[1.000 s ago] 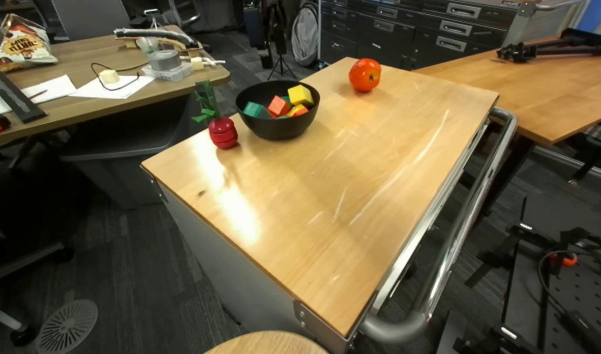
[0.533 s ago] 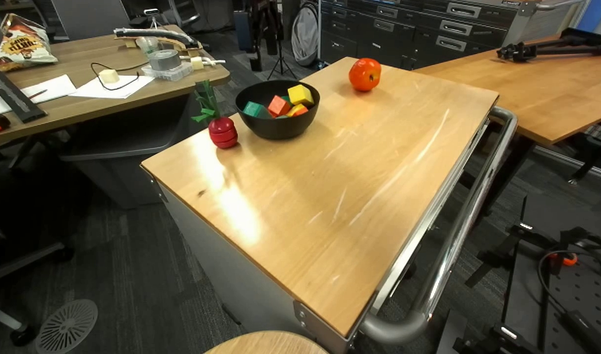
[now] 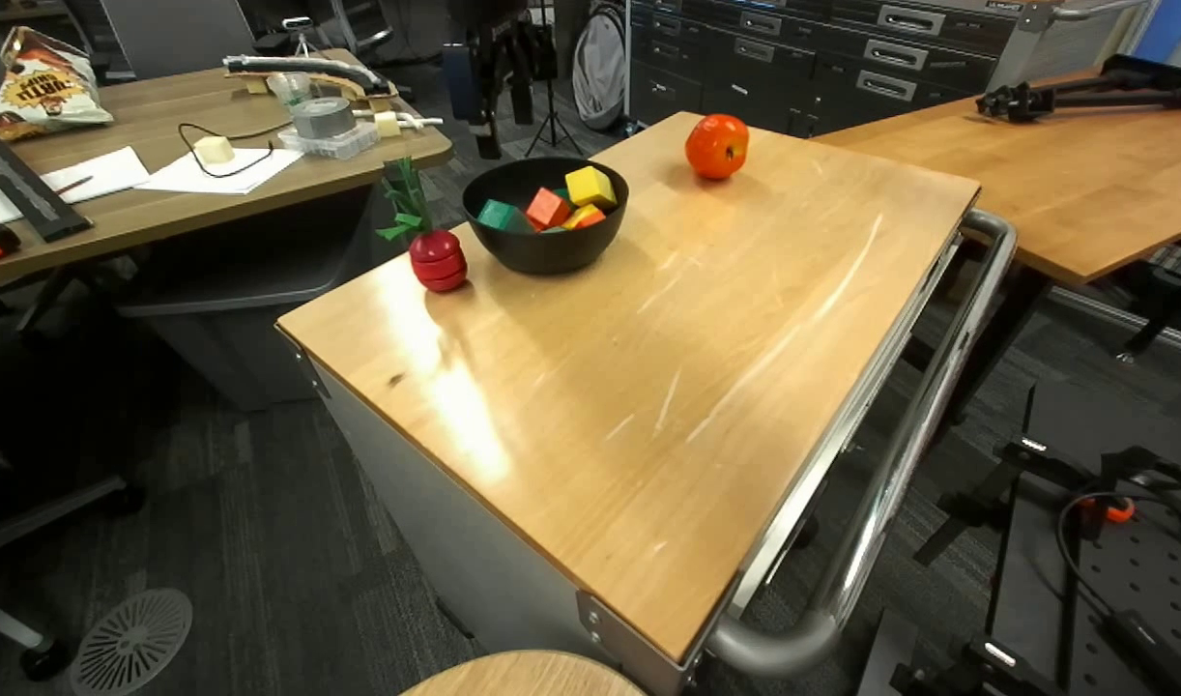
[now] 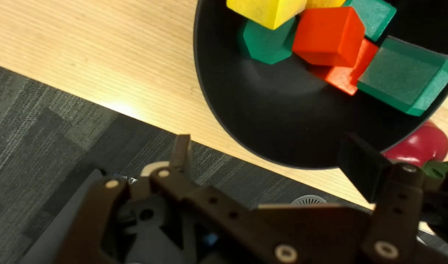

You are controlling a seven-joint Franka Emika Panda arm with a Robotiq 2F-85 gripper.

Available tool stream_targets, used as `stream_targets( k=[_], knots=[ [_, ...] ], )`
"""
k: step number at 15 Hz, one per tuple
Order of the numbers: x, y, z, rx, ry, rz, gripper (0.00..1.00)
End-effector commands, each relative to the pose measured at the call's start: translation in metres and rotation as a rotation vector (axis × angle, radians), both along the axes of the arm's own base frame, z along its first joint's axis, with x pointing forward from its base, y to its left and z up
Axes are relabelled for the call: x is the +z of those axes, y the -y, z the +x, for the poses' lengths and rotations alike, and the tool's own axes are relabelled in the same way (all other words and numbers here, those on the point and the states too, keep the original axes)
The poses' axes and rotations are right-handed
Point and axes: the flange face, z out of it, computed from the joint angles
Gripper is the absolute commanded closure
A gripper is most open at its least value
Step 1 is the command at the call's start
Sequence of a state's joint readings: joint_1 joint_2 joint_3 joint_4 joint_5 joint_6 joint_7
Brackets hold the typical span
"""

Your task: Move the apple toy to the right and put the toys in the bowl on the counter

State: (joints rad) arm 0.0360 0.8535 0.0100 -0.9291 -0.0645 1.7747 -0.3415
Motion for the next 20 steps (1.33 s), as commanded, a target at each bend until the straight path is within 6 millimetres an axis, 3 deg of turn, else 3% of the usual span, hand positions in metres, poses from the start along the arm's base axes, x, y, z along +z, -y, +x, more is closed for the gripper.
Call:
stream_targets(
  k=[1,9,17,20],
  knots=[
    [0.001,-0.010,-0.008,-0.038,-0.016,-0.014,0.00],
    [-0.003,-0.034,-0.033,-0.166,-0.040,-0.055,0.00],
    [-0.053,-0.055,-0.048,-0.237,-0.139,-0.081,0.00],
    [-0.058,-0.055,-0.051,-0.270,-0.146,-0.093,0.00]
  ],
)
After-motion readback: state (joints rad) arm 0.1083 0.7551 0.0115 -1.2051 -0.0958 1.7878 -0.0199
